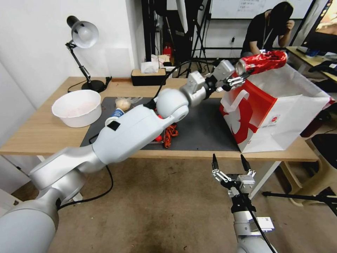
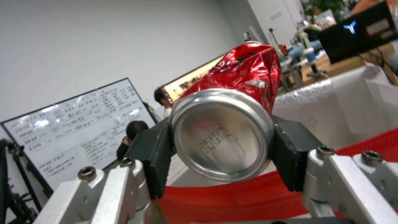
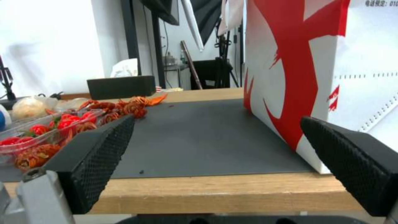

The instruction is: Pick up the trash from the table and place it into the takeout bag.

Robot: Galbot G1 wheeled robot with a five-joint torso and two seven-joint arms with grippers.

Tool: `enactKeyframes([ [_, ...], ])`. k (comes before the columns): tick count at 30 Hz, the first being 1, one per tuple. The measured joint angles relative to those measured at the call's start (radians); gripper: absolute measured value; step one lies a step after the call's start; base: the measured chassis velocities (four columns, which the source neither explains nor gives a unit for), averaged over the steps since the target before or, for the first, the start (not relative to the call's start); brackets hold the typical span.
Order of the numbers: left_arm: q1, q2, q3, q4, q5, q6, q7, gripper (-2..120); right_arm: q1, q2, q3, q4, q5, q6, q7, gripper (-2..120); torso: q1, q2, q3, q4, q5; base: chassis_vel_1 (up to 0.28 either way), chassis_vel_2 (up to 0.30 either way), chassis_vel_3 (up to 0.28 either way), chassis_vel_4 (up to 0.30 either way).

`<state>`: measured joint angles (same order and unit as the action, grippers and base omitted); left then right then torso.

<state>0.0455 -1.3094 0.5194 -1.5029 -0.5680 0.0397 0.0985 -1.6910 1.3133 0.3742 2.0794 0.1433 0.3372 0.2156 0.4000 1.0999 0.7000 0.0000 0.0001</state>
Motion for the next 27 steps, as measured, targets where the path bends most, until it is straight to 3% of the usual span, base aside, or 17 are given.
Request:
enactKeyframes([
  [5,-0.048,-0.025,0.066,0.066,0.086,-0.027,0.035,50,0.005,-0.003,0.002,-0.011,0.013,0.000,-0.001,100,0.000,0.000,0.000,0.0000,-0.0001,0.000,0.000,0.000,0.000],
  [11,-0.060,-0.040,0.070,0.090,0.097,-0.039,0.036,50,0.007,-0.004,0.002,-0.017,0.016,0.003,-0.002,100,0.000,0.000,0.000,-0.0002,0.0000,0.000,0.000,0.000,0.000],
  [24,-0.050,-0.053,0.061,0.091,0.089,-0.039,0.035,95,0.016,-0.001,0.003,-0.028,0.017,0.005,-0.004,100,0.000,0.000,0.000,-0.0002,-0.0002,0.000,0.000,0.000,0.000],
  [27,-0.032,-0.037,0.041,0.078,0.086,-0.038,0.029,99,0.014,0.000,0.002,-0.022,0.016,0.005,-0.004,100,0.000,0.000,0.000,-0.0001,0.0000,0.000,0.000,0.000,0.000],
])
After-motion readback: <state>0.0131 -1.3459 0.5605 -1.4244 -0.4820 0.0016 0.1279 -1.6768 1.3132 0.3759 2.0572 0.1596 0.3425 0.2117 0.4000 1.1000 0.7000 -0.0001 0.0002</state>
